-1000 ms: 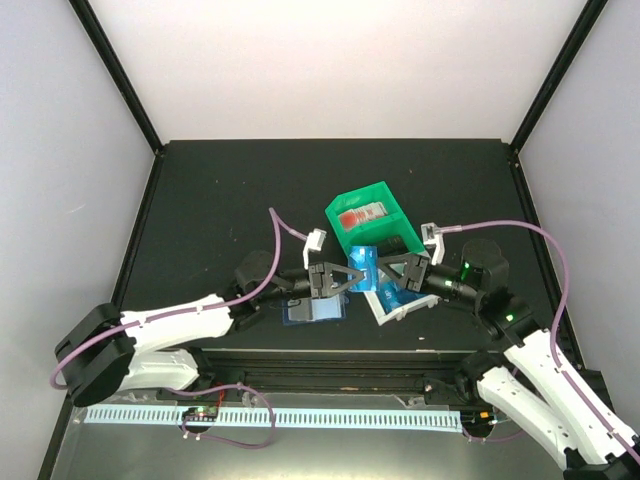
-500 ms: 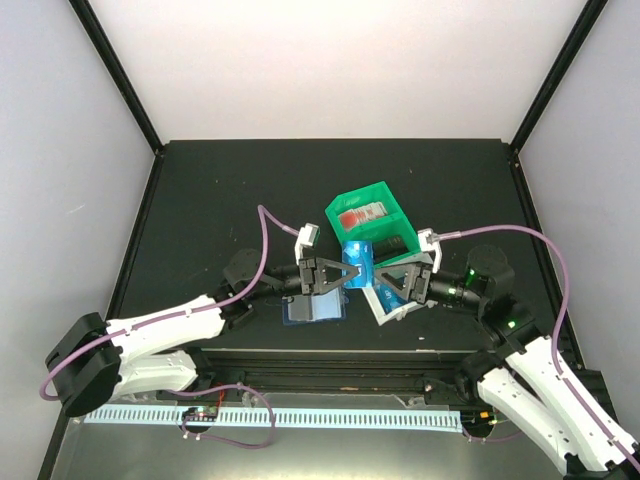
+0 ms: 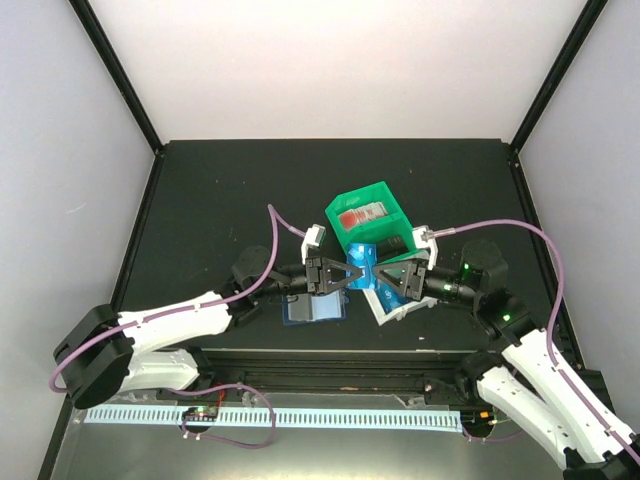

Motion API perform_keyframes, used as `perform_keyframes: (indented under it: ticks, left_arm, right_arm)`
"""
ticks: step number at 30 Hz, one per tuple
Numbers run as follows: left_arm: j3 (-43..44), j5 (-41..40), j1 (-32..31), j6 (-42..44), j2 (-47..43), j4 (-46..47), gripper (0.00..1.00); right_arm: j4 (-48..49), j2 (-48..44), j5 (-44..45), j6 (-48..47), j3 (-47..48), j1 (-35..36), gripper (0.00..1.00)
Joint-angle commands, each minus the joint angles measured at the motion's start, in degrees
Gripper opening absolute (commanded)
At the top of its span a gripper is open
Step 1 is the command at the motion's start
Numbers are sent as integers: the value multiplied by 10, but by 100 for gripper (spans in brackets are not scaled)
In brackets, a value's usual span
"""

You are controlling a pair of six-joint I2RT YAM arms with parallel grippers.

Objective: Put the credit cards into the card holder
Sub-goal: Pick up the credit card from the storage box.

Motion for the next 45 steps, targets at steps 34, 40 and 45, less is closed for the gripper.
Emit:
perform_keyframes:
  ticks: [34,40,45]
  left_arm:
    - [12,52,-1,21,-35,97,2]
    - [12,57,-1,26,-35,111,2]
    - [13,61,-1,25,-30,116,2]
  right_arm:
    - [118,50,-108,83,-29,-1,25]
    - [130,71,-123,89,-26,0,22]
    - [160,86,-134,104,-30,0,22]
